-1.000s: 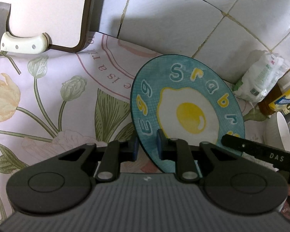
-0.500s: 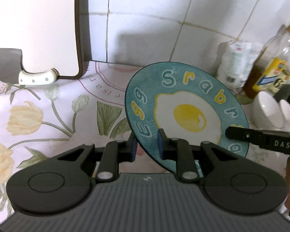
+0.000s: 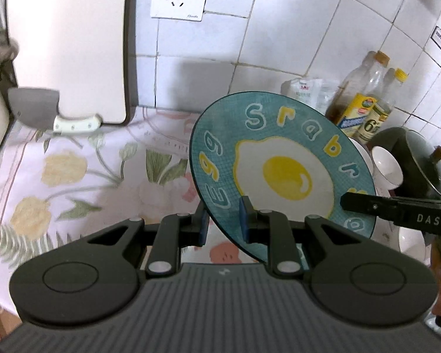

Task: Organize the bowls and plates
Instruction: 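Carry the teal egg plate over the stacked bunny plate with both grippers, then lower the teal egg plate onto the bunny plate with both grippers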

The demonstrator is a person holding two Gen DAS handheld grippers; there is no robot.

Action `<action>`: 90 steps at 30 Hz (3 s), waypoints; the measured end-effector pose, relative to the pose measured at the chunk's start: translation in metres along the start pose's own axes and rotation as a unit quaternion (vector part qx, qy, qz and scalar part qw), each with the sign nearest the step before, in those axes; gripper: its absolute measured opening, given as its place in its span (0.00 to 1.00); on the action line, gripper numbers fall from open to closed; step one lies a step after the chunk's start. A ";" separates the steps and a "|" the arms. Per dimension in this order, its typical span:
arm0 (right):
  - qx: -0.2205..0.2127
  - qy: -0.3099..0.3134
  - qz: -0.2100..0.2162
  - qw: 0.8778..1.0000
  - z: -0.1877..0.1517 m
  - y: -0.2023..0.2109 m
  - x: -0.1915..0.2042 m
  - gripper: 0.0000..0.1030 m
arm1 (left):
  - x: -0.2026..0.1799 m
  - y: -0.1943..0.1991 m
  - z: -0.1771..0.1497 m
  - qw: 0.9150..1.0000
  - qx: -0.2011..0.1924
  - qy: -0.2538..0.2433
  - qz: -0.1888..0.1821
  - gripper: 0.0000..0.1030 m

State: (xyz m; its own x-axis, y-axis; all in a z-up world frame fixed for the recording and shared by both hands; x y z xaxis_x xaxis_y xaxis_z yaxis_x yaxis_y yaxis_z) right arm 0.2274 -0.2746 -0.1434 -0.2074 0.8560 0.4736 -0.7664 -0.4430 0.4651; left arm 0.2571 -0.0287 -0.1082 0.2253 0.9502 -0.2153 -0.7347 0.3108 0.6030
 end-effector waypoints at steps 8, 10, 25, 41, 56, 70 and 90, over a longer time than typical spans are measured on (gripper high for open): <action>0.006 -0.002 0.001 1.000 -0.031 0.034 0.017 0.22 | 0.000 0.036 -0.030 1.000 0.006 0.006 -0.002 0.19; 0.010 -0.002 0.000 1.000 -0.037 0.040 0.020 0.22 | -0.001 0.044 -0.034 1.000 0.008 0.004 -0.003 0.19; 0.015 0.013 -0.016 1.000 -0.071 0.076 0.033 0.23 | -0.007 0.065 -0.061 1.000 0.022 0.011 -0.016 0.19; 0.067 -0.001 -0.034 0.997 -0.109 0.046 0.020 0.24 | 0.017 0.031 -0.104 0.996 0.073 0.044 -0.007 0.19; 0.112 0.006 -0.055 0.992 -0.118 0.010 0.018 0.26 | 0.043 -0.011 -0.116 0.992 0.107 0.073 0.006 0.19; 0.101 0.032 -0.115 0.988 -0.120 -0.002 0.022 0.27 | 0.038 -0.018 -0.112 0.992 0.109 0.059 0.032 0.19; 0.057 0.082 -0.155 0.983 -0.137 -0.010 0.032 0.34 | 0.049 -0.027 -0.112 0.978 0.104 0.163 0.073 0.20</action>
State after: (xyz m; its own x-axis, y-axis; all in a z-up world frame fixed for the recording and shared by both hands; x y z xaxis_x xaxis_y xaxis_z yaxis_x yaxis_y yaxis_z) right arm 0.1451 -0.2067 -0.2351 -0.0767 0.9817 0.1743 -0.7372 -0.1735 0.6530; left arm 0.2168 0.0070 -0.2211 -0.1140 0.9378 -0.3278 -0.5895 0.2017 0.7822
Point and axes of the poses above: each gripper's, at about its wrist camera, not at the fingertips, and y roughly against the way its jaws point, x to its left, z to its top, the point moved 4 cm from there along -y, roughly the way its jaws point, and after that the axes turned 13 degrees about -x, right-handed, at the moved point
